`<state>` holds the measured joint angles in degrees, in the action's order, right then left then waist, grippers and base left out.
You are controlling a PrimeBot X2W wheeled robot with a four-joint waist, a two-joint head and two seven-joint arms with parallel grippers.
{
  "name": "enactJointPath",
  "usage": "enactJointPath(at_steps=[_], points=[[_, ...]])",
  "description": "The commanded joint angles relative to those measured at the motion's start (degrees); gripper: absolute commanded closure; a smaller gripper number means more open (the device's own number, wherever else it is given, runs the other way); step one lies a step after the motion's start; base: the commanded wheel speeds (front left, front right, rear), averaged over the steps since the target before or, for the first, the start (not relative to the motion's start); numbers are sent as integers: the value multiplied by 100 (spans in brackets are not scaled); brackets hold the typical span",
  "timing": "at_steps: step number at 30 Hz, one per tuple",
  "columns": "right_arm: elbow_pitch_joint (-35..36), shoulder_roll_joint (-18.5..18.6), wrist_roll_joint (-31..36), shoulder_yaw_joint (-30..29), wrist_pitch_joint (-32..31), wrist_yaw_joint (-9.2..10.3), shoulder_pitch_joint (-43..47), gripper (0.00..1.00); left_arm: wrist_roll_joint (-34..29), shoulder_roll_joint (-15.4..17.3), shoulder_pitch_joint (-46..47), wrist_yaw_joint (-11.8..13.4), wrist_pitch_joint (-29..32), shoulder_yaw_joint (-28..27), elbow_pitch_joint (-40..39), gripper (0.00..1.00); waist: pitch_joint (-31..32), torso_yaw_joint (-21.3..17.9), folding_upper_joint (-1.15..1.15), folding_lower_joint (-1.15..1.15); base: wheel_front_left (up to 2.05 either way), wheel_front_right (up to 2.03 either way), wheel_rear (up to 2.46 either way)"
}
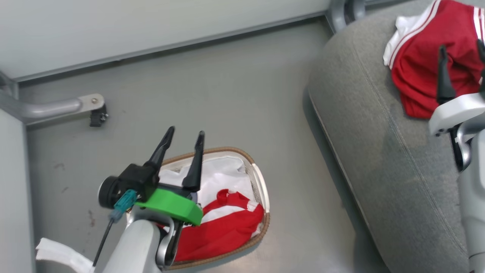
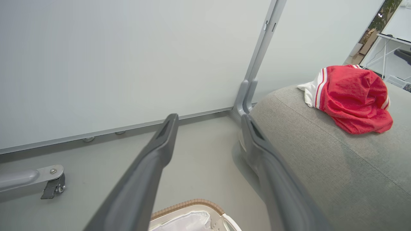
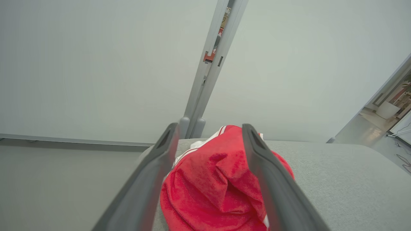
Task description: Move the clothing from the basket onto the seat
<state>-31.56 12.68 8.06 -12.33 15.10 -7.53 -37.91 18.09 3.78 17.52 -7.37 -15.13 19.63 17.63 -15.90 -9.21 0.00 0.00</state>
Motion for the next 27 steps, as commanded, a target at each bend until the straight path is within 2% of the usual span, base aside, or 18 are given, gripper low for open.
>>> enactJointPath(at_steps=[1,8,14,22,27], points=[[47,-87,-99,51,9,8,189,0,-21,-27,-202,8,-3,-169,-24,0,564,531,0,0,0,0,0],[256,-621,-366,526,9,8,797,0,-54,-72,-777,83,-3,-1026,-213,0,823,811,0,0,0,0,0],[454,-926,-644,732,10,8,1440,0,-112,-89,-1211,83,-3,-1509,-264,0,962,956,0,0,0,0,0],[691,-962,-1395,995,10,8,2110,0,97,-86,-1506,118,-3,-1569,-275,0,1056,1033,0,0,0,0,0],[819,-966,-1612,1109,9,8,2392,0,131,-86,-1615,121,-3,-1615,-264,0,1104,1014,0,0,0,0,0]])
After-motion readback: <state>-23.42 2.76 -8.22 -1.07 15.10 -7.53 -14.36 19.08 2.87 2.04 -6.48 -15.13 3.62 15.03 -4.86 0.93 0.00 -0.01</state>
